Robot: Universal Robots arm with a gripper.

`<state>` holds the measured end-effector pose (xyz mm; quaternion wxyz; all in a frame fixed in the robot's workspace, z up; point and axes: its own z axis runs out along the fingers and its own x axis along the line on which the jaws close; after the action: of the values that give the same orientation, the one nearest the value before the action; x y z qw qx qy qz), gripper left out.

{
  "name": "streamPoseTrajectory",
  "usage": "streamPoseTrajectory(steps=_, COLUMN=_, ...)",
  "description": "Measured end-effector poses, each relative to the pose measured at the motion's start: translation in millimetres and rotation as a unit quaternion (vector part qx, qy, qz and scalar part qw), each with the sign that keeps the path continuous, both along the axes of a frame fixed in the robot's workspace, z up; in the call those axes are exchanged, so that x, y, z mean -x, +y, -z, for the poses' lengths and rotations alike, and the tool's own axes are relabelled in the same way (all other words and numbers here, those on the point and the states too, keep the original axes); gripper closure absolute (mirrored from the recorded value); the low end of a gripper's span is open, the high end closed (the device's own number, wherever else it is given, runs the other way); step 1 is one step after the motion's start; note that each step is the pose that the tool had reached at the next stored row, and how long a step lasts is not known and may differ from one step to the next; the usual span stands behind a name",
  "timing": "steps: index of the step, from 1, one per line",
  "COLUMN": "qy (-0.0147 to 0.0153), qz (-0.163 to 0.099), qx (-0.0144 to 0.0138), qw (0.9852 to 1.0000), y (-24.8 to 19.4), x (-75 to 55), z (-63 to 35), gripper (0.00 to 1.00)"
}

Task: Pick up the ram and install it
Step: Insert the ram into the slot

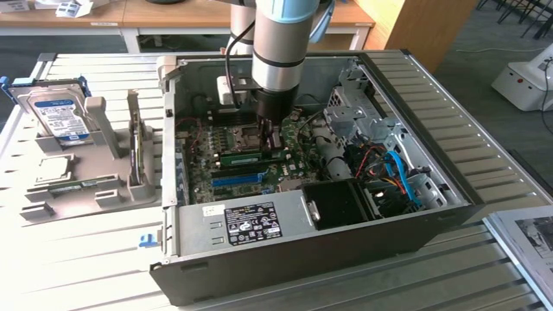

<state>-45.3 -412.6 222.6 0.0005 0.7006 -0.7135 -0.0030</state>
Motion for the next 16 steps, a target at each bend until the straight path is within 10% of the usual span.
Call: streamPoseTrajectory(steps=16, qy=0.0, qz=0.0, qx=0.0, qw=1.0, y=0.0, x=0.0, z=-3.8, gripper=0.75)
